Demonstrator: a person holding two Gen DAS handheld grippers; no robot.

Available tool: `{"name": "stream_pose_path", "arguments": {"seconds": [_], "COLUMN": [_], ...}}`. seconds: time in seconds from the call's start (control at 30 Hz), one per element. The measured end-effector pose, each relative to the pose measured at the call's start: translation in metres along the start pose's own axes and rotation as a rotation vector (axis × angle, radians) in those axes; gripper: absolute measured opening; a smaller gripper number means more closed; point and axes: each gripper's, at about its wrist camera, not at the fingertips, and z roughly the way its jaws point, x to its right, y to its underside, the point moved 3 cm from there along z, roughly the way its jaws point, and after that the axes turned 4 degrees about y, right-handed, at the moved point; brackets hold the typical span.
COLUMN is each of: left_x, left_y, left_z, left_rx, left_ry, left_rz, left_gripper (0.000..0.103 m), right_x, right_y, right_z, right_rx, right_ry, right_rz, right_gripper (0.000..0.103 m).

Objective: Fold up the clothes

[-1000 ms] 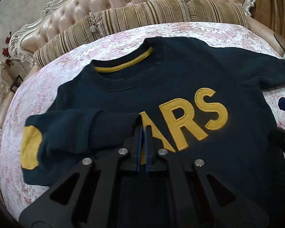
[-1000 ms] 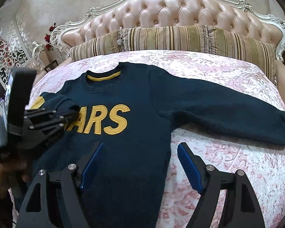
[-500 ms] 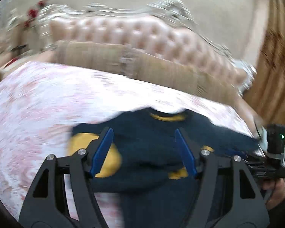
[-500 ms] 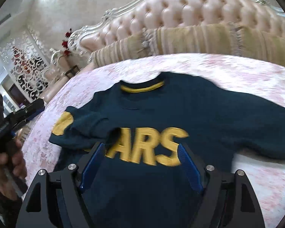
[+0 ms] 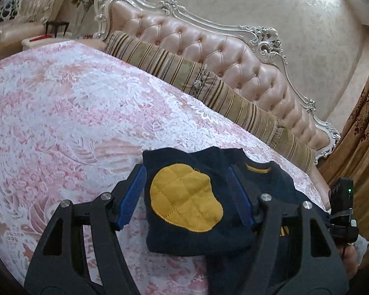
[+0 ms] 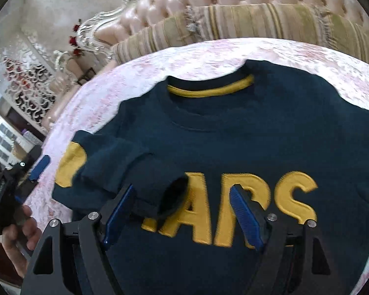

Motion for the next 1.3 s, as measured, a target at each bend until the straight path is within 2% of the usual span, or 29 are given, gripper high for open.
{"name": "stream_pose_path", "arguments": {"seconds": [0.07, 0.1, 0.17, 0.3, 0.5, 0.6, 0.77, 0.83, 0.93, 1.03, 1.13, 1.3], "left_x": [0.001, -0.001, -0.005, -0.007, -0.006, -0.007, -0.004, 0.000, 0.006, 0.021, 0.042, 0.072], "left_y": [-0.001, -0.002, -0.002, -0.001, -0.001, 0.000, 0.002, 0.003, 0.007, 0.012, 0.024, 0.056], "left_z": [-0.003, -0.004, -0.004, -0.004, -0.003, -0.003, 0.000, 0.002, 0.005, 0.007, 0.010, 0.034], "left_rx": [0.012, 0.017, 0.018, 0.018, 0.020, 0.018, 0.009, 0.002, -0.016, -0.055, -0.110, -0.260], "left_ry": [0.007, 0.005, -0.005, -0.007, -0.003, -0.004, 0.019, 0.026, 0.044, 0.072, 0.086, 0.021], "left_rz": [0.006, 0.003, -0.015, -0.025, -0.017, -0.015, -0.007, 0.004, 0.034, 0.111, 0.215, 0.400], "left_gripper": [0.071, 0.071, 0.071, 0.071, 0.071, 0.071, 0.071, 0.071, 0.071, 0.071, 0.071, 0.071], "right_x": [-0.006, -0.010, -0.015, -0.013, 0.008, 0.021, 0.062, 0.081, 0.095, 0.103, 0.109, 0.107], "right_y": [-0.002, -0.003, -0.005, -0.011, -0.027, -0.032, -0.034, -0.031, -0.024, -0.022, -0.020, -0.018], "right_z": [0.002, 0.002, 0.003, 0.003, -0.031, -0.046, -0.073, -0.073, -0.060, -0.048, -0.041, -0.039], "right_rx": [0.013, 0.026, 0.046, 0.054, 0.128, 0.166, 0.224, 0.213, 0.186, 0.182, 0.180, 0.191], "right_ry": [0.004, 0.015, 0.043, 0.047, 0.063, 0.093, 0.219, 0.252, 0.248, 0.238, 0.223, 0.220], "right_rz": [-0.024, -0.044, -0.076, -0.087, -0.064, -0.054, -0.026, -0.005, -0.003, 0.003, 0.007, -0.021], "right_gripper": [0.077, 0.051, 0.011, 0.008, 0.007, 0.007, 0.007, 0.007, 0.007, 0.008, 0.012, 0.012]}}
